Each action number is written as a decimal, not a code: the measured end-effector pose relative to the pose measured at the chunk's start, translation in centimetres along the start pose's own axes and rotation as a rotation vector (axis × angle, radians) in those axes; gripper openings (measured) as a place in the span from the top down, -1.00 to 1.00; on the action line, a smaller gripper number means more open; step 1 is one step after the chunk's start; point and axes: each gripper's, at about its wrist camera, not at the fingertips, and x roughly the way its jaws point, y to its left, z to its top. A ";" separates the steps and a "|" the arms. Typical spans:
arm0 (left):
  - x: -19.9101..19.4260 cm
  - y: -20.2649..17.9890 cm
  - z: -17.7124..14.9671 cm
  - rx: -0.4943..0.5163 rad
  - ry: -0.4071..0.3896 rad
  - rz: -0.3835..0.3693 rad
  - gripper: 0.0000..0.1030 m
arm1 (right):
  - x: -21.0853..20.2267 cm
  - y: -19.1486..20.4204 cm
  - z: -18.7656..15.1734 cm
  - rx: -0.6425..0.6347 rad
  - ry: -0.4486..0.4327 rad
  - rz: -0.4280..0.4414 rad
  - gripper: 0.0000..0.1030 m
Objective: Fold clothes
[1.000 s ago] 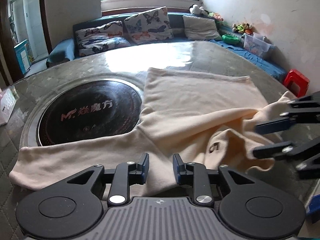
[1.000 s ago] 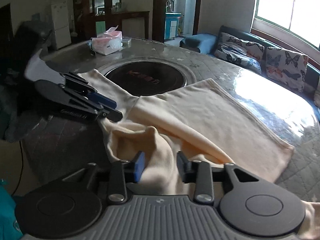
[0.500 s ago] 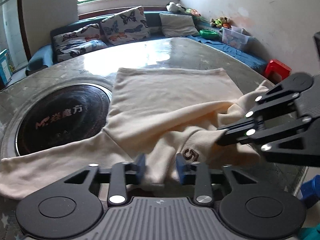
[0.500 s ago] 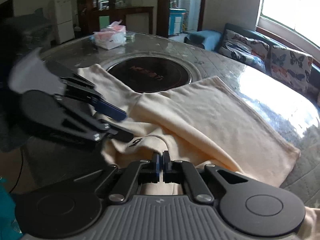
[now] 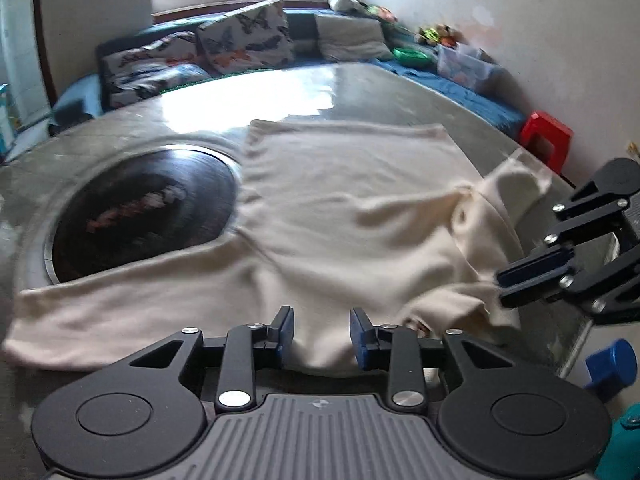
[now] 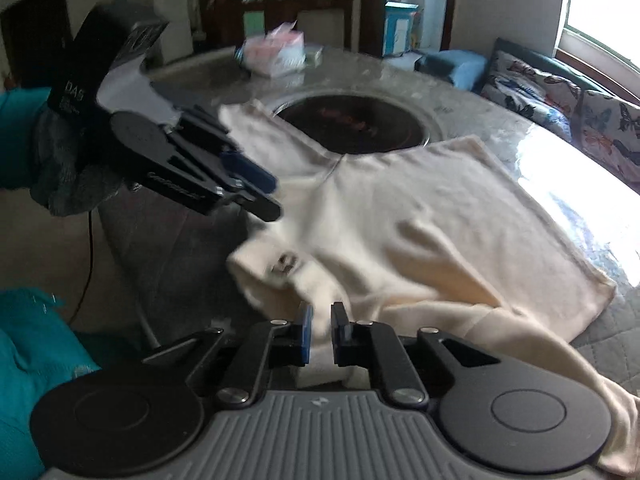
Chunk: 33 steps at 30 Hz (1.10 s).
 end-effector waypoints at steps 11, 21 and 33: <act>1.1 2.1 2.7 -0.101 -0.044 0.089 0.05 | -1.5 -8.4 1.0 0.244 -0.112 -0.219 0.35; 4.6 -0.8 0.7 -0.088 -0.018 0.082 -0.01 | 0.9 -18.7 -1.0 0.495 -0.056 -0.422 0.20; 2.7 0.9 -0.9 -0.181 -0.037 0.162 -0.04 | 5.1 -22.3 -1.8 0.560 -0.010 -0.457 0.01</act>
